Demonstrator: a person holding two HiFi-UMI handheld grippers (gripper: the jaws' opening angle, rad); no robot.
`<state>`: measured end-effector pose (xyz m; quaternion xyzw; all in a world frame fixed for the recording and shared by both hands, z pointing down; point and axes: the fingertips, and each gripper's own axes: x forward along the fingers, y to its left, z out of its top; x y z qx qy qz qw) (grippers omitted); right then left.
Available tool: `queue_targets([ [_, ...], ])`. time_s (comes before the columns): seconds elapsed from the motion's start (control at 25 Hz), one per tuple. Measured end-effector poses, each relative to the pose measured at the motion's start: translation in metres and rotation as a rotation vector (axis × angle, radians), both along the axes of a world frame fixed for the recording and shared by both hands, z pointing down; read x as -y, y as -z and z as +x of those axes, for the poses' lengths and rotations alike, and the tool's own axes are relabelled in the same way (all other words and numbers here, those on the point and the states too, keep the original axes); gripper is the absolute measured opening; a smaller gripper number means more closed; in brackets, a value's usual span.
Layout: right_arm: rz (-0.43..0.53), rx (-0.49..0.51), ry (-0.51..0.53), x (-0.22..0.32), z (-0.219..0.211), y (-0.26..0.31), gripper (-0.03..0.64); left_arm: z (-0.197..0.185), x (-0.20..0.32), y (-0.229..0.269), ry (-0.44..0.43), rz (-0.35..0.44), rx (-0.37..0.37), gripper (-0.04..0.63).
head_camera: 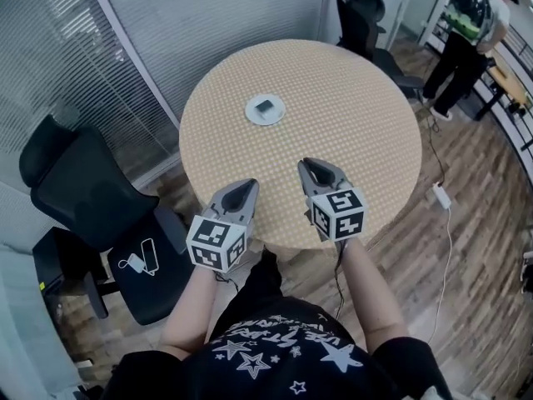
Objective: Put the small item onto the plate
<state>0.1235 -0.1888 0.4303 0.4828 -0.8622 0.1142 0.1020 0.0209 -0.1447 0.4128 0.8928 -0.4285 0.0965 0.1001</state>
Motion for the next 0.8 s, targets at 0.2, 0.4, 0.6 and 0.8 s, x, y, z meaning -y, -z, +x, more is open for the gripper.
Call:
queue_targets([
  [0.2, 0.021, 0.019, 0.029, -0.053, -0.004, 0.005, 0.046, -0.003, -0.054, 0.008, 0.025, 0.015, -0.02, 0.005],
  [0.4, 0.035, 0.046, 0.041, -0.096, 0.0, 0.013, 0.046, -0.003, -0.101, 0.014, 0.043, 0.008, -0.04, 0.005],
  [0.6, 0.041, 0.076, 0.023, -0.126, 0.013, 0.014, 0.046, -0.004, -0.128, 0.027, 0.049, 0.031, -0.057, 0.006],
  [0.8, 0.041, 0.078, -0.021, -0.146, 0.03, 0.014, 0.046, -0.009, -0.128, 0.031, 0.053, 0.033, -0.065, 0.006],
])
